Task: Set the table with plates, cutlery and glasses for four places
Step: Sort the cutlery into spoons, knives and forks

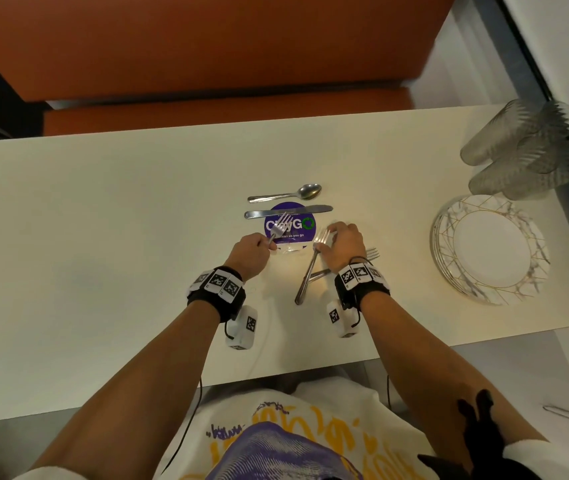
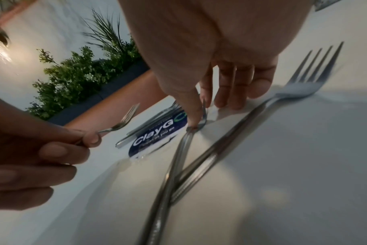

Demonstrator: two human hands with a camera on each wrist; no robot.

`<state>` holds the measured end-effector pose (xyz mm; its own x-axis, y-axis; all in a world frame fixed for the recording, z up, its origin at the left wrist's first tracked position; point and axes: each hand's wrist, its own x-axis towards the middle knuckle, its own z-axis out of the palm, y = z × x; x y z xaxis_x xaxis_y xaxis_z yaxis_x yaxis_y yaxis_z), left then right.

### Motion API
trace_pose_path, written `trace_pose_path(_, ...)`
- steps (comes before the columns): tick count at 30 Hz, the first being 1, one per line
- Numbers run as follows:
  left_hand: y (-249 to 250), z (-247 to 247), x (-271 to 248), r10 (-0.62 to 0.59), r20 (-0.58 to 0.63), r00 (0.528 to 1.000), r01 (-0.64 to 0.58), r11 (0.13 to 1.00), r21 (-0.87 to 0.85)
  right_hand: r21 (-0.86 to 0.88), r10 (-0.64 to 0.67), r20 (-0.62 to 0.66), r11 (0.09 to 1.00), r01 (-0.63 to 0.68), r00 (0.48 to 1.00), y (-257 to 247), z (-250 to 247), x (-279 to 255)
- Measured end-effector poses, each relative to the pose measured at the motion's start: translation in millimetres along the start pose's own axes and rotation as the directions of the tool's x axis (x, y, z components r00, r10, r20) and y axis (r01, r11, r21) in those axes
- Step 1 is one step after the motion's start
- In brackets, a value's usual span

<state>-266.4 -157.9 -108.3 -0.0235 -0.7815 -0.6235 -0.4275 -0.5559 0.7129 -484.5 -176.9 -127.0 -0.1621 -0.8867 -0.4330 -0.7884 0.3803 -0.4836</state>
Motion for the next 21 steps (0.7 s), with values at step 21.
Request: trace_pose_path(21, 31, 9, -15, 0.032, 0.103, 0.994, 0.007, 0.934, -0.357, 0.378, -0.147, -0.205, 0.900, 0.216, 0.968, -58, -21, -10)
